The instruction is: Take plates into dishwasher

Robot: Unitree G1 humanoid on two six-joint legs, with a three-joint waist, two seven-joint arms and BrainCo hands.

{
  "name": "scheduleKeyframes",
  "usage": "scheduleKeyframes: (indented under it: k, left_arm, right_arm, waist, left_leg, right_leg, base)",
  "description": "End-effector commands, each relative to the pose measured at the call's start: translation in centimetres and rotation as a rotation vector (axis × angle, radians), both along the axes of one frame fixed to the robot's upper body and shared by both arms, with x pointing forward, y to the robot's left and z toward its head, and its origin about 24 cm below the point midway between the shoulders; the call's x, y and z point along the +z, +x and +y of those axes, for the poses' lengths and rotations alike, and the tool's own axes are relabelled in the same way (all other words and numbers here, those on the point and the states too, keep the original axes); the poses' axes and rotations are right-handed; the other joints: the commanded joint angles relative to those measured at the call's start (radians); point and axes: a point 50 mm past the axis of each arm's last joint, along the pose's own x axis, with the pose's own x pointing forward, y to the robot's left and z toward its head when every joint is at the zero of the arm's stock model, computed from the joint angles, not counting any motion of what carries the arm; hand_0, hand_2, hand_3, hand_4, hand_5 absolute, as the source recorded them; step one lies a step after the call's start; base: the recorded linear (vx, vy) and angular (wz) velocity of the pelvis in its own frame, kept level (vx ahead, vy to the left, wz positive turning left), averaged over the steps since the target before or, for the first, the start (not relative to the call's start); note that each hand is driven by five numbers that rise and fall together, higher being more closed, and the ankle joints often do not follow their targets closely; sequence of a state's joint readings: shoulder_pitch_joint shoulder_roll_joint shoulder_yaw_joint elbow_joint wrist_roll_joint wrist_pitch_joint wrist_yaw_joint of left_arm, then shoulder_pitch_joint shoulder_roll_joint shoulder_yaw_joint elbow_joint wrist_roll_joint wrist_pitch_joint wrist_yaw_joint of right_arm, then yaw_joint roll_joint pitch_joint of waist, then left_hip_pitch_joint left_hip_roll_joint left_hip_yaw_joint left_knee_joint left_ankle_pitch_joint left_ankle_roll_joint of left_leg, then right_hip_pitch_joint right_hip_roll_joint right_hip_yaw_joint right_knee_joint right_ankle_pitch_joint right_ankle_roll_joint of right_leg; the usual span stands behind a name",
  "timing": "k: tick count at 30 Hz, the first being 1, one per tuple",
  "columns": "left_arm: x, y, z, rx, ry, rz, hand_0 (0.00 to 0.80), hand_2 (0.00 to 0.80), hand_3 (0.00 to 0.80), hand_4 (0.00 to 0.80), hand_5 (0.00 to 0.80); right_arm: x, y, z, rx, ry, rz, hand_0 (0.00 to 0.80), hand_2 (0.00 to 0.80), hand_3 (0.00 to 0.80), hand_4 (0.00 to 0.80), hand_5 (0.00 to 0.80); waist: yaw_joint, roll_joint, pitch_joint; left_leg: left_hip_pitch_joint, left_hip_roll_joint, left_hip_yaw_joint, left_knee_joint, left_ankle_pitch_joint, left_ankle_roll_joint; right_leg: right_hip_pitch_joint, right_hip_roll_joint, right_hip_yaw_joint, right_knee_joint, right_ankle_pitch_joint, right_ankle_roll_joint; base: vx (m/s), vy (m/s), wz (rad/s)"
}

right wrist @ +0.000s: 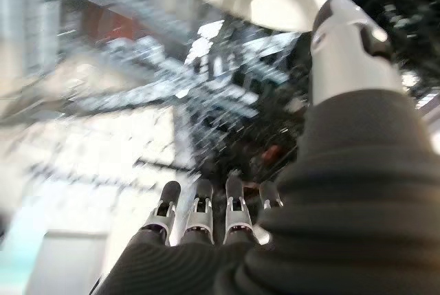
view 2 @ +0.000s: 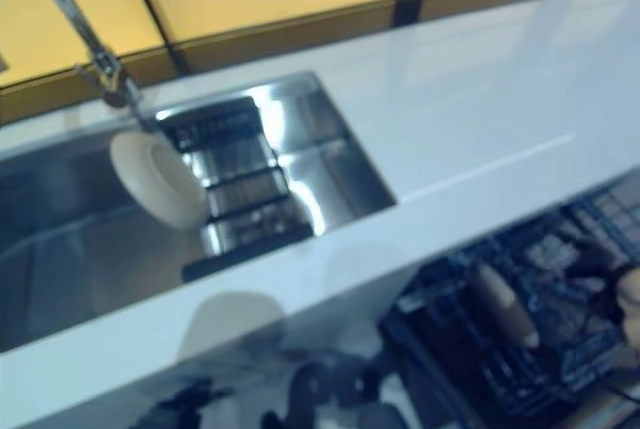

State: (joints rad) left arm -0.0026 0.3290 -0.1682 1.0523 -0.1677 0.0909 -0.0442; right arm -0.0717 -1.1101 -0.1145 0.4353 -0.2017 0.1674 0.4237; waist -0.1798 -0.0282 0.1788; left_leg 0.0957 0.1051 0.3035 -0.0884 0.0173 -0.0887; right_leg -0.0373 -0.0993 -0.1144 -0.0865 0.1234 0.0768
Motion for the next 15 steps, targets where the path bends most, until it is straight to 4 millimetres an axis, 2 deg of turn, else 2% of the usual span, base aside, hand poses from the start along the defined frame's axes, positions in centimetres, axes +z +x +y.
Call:
scheduleKeyframes:
  k: [1, 5, 9, 12, 15]
  left_arm:
    - [0.7, 0.4, 2.3, 0.016, 0.084, -0.023, 0.0, 0.0, 0.0, 0.0, 0.0]
    - [0.8, 0.1, 2.8, 0.04, 0.098, -0.018, 0.0, 0.0, 0.0, 0.0, 0.0]
    - [0.8, -0.1, 3.2, 0.057, 0.109, -0.018, 0.0, 0.0, 0.0, 0.0, 0.0]
    - [0.9, -0.5, 3.6, 0.064, 0.117, -0.01, 0.0, 0.0, 0.0, 0.0, 0.0]
    - [0.9, -0.6, 3.8, 0.071, 0.121, -0.006, 0.0, 0.0, 0.0, 0.0, 0.0]
  right_arm:
    - [3.1, -0.5, -1.5, -0.046, -0.067, -0.036, 0.0, 0.0, 0.0, 0.0, 0.0]
    - [6.4, -1.8, -3.8, -0.134, -0.139, -0.066, 0.0, 0.0, 0.0, 0.0, 0.0]
    - [10.7, -3.2, -5.7, -0.217, -0.258, -0.098, 0.0, 0.0, 0.0, 0.0, 0.0]
    - [14.5, -3.0, -5.5, -0.229, -0.319, -0.211, 0.0, 0.0, 0.0, 0.0, 0.0]
    - [18.3, -2.3, -4.5, -0.198, -0.405, -0.333, 0.0, 0.0, 0.0, 0.0, 0.0]
  waist:
    - [0.003, -0.065, -0.047]
    - [0.011, -0.09, -0.061]
    - [0.031, -0.108, -0.068]
    - [0.05, -0.118, -0.076]
    - [0.073, -0.122, -0.08]
  left_leg:
    - [0.051, 0.013, 0.016, 0.001, -0.061, 0.029]
    - [0.057, 0.015, 0.012, 0.001, -0.063, 0.034]
    - [0.06, 0.015, 0.0, 0.001, -0.061, 0.036]
    - [0.057, 0.011, -0.016, 0.001, -0.055, 0.039]
    - [0.056, 0.006, -0.032, 0.001, -0.053, 0.04]
  right_leg:
    - [0.01, -0.004, 0.03, 0.006, -0.014, 0.086]
    - [0.019, 0.004, 0.031, 0.005, -0.008, 0.09]
    - [0.036, 0.007, 0.02, 0.003, -0.007, 0.09]
    - [0.045, 0.006, 0.012, 0.004, -0.007, 0.087]
    - [0.054, 0.004, 0.001, 0.001, -0.009, 0.086]
  base:
    - [0.031, 0.007, -0.06]
    - [0.044, 0.005, -0.14]
    - [0.036, 0.0, 0.0]
    - [0.042, 0.008, 0.05]
    - [0.046, 0.023, 0.07]
